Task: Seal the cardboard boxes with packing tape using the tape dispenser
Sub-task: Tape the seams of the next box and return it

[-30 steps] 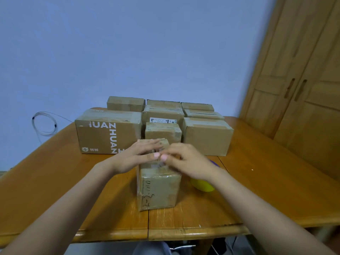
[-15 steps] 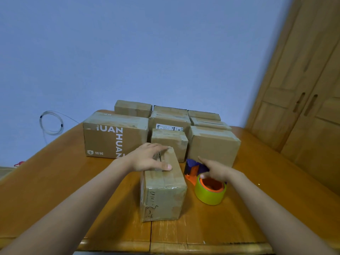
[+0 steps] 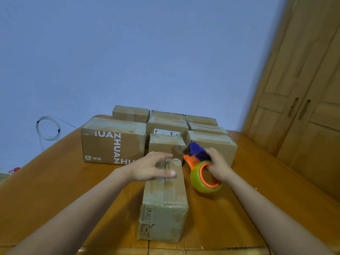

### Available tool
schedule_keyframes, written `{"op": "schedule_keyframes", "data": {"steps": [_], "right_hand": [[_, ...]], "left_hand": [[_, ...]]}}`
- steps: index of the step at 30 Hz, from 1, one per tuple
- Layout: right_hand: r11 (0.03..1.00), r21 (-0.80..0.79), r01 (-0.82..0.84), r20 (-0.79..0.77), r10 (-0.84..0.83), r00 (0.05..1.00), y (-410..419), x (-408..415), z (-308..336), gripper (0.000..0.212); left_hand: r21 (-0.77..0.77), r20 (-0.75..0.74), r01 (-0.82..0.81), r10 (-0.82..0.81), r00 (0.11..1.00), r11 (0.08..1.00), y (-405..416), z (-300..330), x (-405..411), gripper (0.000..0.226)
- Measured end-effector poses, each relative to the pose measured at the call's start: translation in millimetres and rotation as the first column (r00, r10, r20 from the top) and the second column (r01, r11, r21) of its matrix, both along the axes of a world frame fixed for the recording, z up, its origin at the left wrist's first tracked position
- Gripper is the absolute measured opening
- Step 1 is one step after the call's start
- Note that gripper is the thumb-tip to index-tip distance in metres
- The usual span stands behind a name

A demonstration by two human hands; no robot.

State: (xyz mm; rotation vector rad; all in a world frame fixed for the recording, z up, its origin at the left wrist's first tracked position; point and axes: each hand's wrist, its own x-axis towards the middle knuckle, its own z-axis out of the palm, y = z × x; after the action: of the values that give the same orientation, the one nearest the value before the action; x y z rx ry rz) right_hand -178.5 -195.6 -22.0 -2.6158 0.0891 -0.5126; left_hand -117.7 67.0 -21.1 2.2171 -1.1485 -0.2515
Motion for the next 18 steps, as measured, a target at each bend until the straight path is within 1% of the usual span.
{"op": "schedule_keyframes", "data": {"steps": [1, 2, 3, 4, 5, 6, 8, 9, 10, 12, 14, 18], "right_hand": [[1.000, 0.010, -0.025, 0.084, 0.024, 0.996, 2.4, -0.6, 9.2, 0.050], [0.999, 0.004, -0.052, 0.147, 0.051, 0.988, 5.7, -0.7, 18.7, 0.051], [0.997, -0.017, -0.079, 0.194, 0.081, 0.978, 9.3, -1.3, 27.8, 0.054], [0.993, -0.047, -0.108, 0.236, 0.116, 0.965, 13.1, -1.7, 36.7, 0.058], [0.988, -0.084, -0.132, 0.274, 0.151, 0.950, 16.8, -2.7, 44.2, 0.062], [0.981, -0.122, -0.149, 0.306, 0.180, 0.935, 20.6, -4.0, 50.8, 0.063], [0.970, -0.190, -0.152, 0.341, 0.210, 0.916, 27.9, -7.5, 60.2, 0.065], [0.963, -0.228, -0.148, 0.355, 0.223, 0.908, 31.4, -9.3, 63.1, 0.069], [0.953, -0.266, -0.147, 0.372, 0.242, 0.896, 34.3, -10.3, 64.7, 0.073], [0.936, -0.320, -0.147, 0.391, 0.271, 0.880, 38.7, -10.6, 66.1, 0.079], [0.931, -0.341, -0.133, 0.390, 0.268, 0.881, 41.5, -10.4, 68.0, 0.080], [0.905, -0.412, -0.105, 0.409, 0.287, 0.866, 46.4, -9.5, 71.7, 0.077]], "left_hand": [[-0.048, 0.012, -0.025, 0.026, 1.000, 0.999, -1.6, 0.5, -1.0, 0.090], [-0.111, 0.029, -0.057, 0.060, 0.998, 0.992, -4.1, 2.2, -2.7, 0.082], [-0.194, 0.036, -0.090, 0.099, 0.994, 0.977, -6.5, 4.5, -4.7, 0.068], [-0.291, 0.006, -0.128, 0.136, 0.991, 0.948, -9.3, 8.1, -6.3, 0.051], [-0.386, -0.082, -0.174, 0.154, 0.985, 0.906, -11.2, 13.3, -9.0, 0.038], [-0.472, -0.223, -0.226, 0.132, 0.966, 0.852, -13.2, 19.5, -11.3, 0.035], [-0.569, -0.505, -0.332, -0.001, 0.863, 0.752, -15.5, 32.7, -16.4, 0.045], [-0.587, -0.588, -0.369, -0.067, 0.806, 0.720, -16.8, 38.7, -19.3, 0.050], [-0.590, -0.634, -0.391, -0.105, 0.766, 0.706, -17.6, 42.9, -20.9, 0.054], [-0.571, -0.678, -0.416, -0.121, 0.725, 0.708, -19.2, 50.2, -25.0, 0.058], [-0.553, -0.707, -0.443, -0.117, 0.697, 0.705, -19.9, 55.2, -26.8, 0.053], [-0.542, -0.751, -0.490, -0.133, 0.647, 0.683, -16.7, 55.0, -24.7, 0.035]]}}
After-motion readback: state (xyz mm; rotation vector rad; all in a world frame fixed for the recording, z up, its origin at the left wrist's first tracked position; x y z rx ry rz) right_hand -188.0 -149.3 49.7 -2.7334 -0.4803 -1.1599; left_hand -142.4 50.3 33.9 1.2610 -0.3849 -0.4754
